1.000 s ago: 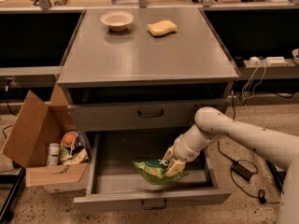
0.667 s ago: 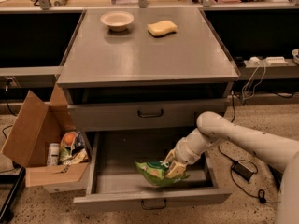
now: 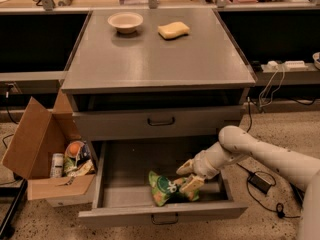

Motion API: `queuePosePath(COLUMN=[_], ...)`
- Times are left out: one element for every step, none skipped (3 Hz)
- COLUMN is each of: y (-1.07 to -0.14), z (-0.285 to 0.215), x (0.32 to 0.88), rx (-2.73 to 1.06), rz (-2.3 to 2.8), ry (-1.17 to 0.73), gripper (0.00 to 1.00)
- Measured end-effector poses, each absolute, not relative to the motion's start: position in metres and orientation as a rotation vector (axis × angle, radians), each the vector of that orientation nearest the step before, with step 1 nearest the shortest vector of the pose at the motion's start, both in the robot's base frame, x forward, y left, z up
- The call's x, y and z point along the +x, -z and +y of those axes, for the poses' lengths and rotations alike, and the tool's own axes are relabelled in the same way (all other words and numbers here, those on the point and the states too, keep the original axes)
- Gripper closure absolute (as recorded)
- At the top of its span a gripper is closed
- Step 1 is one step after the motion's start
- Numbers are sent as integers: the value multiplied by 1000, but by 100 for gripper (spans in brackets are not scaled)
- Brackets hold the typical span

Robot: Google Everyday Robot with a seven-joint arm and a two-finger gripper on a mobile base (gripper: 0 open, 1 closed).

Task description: Place green rice chip bag into middle drawer

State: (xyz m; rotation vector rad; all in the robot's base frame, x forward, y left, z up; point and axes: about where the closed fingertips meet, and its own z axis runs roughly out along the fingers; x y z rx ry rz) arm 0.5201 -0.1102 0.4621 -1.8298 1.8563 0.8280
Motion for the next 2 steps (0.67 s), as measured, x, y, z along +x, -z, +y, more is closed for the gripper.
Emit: queuePosePath(y=[-468,-494], z=[-118,-129], x=[523,508], rx=[-1803,-1799], rz=[1791,1669], ry=[-874,-974], gripper=[0,0])
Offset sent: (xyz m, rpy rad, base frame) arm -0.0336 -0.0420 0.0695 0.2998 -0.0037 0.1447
